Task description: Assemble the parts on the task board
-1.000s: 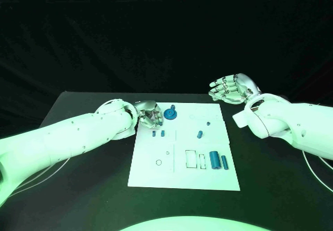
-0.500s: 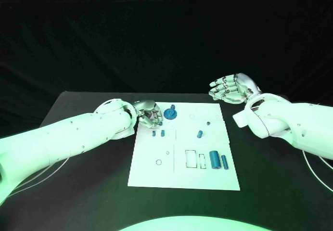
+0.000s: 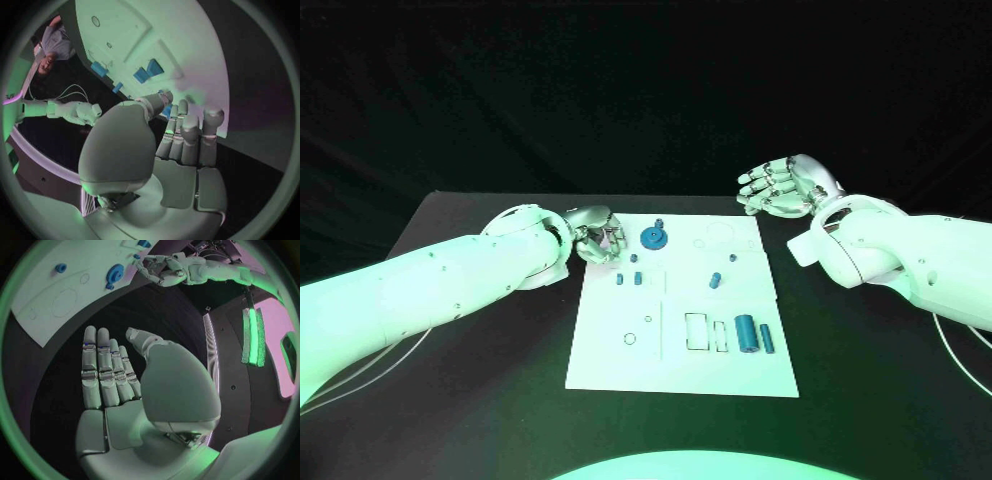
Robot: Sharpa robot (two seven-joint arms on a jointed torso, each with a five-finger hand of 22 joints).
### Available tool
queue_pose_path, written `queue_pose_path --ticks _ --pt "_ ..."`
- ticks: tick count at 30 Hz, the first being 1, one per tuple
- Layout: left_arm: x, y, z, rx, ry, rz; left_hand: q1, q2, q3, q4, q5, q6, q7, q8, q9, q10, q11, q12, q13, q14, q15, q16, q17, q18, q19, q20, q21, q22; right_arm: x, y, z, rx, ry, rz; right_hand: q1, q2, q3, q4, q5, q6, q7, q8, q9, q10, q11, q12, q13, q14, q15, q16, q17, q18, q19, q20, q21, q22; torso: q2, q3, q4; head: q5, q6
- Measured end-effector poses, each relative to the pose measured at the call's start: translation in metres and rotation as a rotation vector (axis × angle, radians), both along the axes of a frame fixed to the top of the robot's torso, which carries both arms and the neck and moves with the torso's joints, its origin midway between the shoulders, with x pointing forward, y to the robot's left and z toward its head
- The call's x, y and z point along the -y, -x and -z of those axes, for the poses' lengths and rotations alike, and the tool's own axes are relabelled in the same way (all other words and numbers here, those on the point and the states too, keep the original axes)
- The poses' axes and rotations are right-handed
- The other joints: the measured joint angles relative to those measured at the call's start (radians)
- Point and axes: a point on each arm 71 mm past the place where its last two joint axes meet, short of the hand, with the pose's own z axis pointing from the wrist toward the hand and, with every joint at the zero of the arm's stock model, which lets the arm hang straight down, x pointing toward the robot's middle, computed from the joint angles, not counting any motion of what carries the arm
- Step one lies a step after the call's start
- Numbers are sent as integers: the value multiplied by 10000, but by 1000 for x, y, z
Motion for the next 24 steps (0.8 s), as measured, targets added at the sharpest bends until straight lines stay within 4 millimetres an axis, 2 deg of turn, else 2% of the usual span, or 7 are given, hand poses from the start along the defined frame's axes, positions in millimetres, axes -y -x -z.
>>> queue_pose_path --ticks 5,10,13,15,17,22,24 --pt "-20 -1 -10 -34 554 -461 0 0 4 -4 0 26 26 -35 1 -104 38 -27 11 -407 42 -243 -638 0 -418 13 -352 -339 0 -1 3 -133 997 -532 56 98 -207 -445 0 589 -229 0 -37 823 -356 0 38 1914 -609 1275 856 0 1268 -694 1668 1030 -9 -1 -7 -161 105" --pt "-41 1 -21 -471 2171 -1280 0 0 31 -31 0 227 225 -35 49 -281 142 -114 11 -1734 120 -1322 -2728 285 -1806 97 -1738 -1605 -4 0 8 -308 2622 -1384 -331 15 179 -569 -58 815 -372 -98 -77 1243 -576 -290 70 2196 -793 3455 2504 0 1640 -932 3247 2248 -18 -2 -12 -367 201" --pt "-48 5 -25 -925 3565 -1725 42 41 31 -30 0 236 235 -50 53 -333 195 -114 10 -1950 136 -1801 -3110 397 -1978 114 -2159 -1939 -6 2 11 -273 3759 -1773 -675 -118 259 -457 -267 821 -357 -165 -77 1150 -550 -519 74 2195 -793 4884 3555 -194 1945 -922 5164 4179 -28 -1 -7 -483 250" --pt "-51 8 -28 -1221 4477 -1951 107 107 30 -30 0 236 235 -111 53 -333 195 -114 7 -1999 134 -2105 -3296 398 -1977 114 -2354 -2076 -6 3 13 -203 4401 -1901 -812 -257 1 -289 -603 732 -276 -313 -72 679 -433 -670 102 2234 -755 7610 5710 -623 2372 -857 7528 6642 -34 -2 -1 -532 271" --pt "-53 12 -31 -1572 5553 -2178 108 107 30 -30 0 236 235 -148 53 -334 195 -114 1 -2023 135 -2261 -3390 396 -1977 114 -2445 -2148 -5 5 16 -107 5106 -1980 -821 -265 -301 -237 -674 655 -268 -415 -72 422 -384 -672 111 2225 -682 8910 6701 -629 2542 -824 8811 7982 -39 -12 4 -615 292" --pt "-54 21 -37 -2204 7466 -2469 110 270 -95 -74 0 236 235 -152 65 -333 194 -114 1 -2023 135 -2410 -3497 395 -1977 114 -2583 -2251 -5 8 22 33 6251 -2062 -643 -87 -819 -136 -744 651 -271 -533 -50 189 -329 -643 133 2244 -631 10297 7722 -784 2628 -736 10190 9460 -47 -32 4 -712 360" --pt "-53 24 -39 -2404 8062 -2505 84 296 -199 -30 0 236 235 -152 66 -333 194 -114 1 -2023 135 -2455 -3522 396 -1977 114 -2637 -2297 -6 11 26 62 6573 -2101 -585 -29 -1103 -36 -1168 642 -280 -533 -39 174 -316 -570 142 2246 -629 10674 7967 -787 2662 -702 10571 9878 -48 -38 1 -741 389"
